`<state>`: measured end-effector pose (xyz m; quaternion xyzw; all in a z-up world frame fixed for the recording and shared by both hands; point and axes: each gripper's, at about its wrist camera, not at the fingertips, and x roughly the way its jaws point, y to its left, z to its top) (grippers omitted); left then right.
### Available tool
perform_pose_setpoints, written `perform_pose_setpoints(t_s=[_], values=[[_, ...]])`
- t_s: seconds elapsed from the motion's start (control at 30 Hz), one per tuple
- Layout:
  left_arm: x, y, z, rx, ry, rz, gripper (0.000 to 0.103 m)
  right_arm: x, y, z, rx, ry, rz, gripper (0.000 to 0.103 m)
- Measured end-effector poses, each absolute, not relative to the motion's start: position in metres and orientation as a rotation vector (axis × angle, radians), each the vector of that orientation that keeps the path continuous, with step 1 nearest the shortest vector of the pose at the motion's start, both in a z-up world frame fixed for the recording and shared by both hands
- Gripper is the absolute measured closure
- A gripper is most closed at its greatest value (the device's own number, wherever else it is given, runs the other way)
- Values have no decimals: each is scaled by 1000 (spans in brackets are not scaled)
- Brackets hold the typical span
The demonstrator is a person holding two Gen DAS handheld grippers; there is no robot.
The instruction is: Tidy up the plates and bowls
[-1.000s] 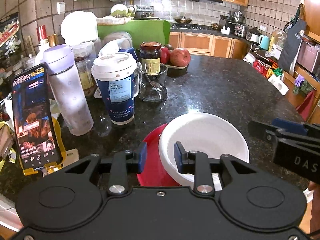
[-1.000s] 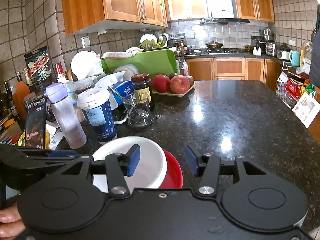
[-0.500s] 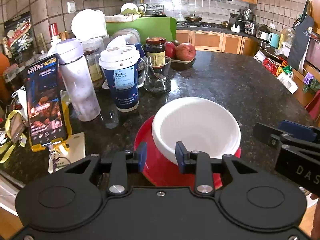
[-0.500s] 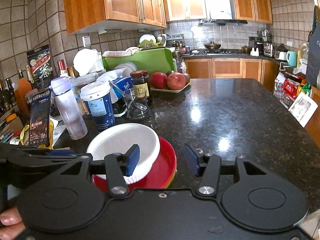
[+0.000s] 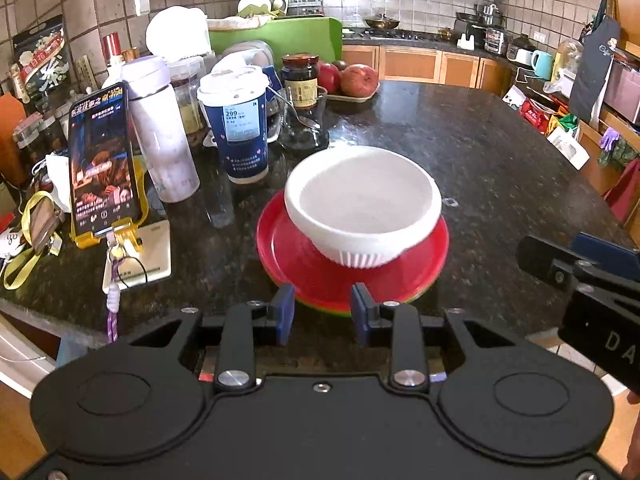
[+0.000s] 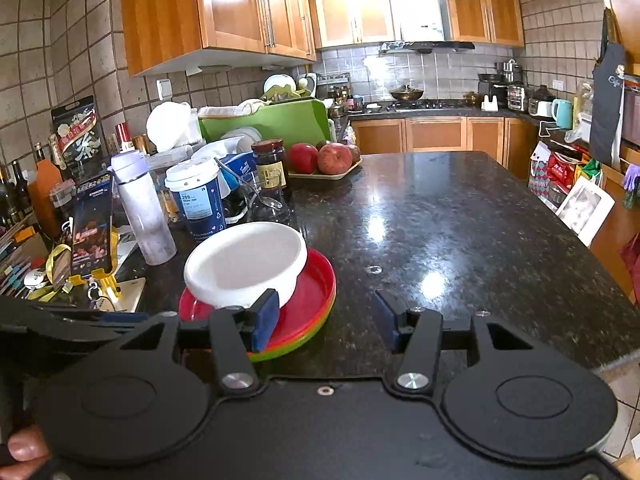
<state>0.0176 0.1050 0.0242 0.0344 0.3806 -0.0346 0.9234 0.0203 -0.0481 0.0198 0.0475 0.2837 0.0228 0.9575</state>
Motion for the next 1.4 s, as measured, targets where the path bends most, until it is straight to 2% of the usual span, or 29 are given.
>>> perform_pose_setpoints(t_s=[0.67, 1.4], values=[[-24, 95, 28, 90, 737, -48, 61, -20, -49, 22, 101, 556, 29, 49], [-29, 88, 29, 99, 726, -36, 61, -28, -56, 23, 101, 549, 37, 49]])
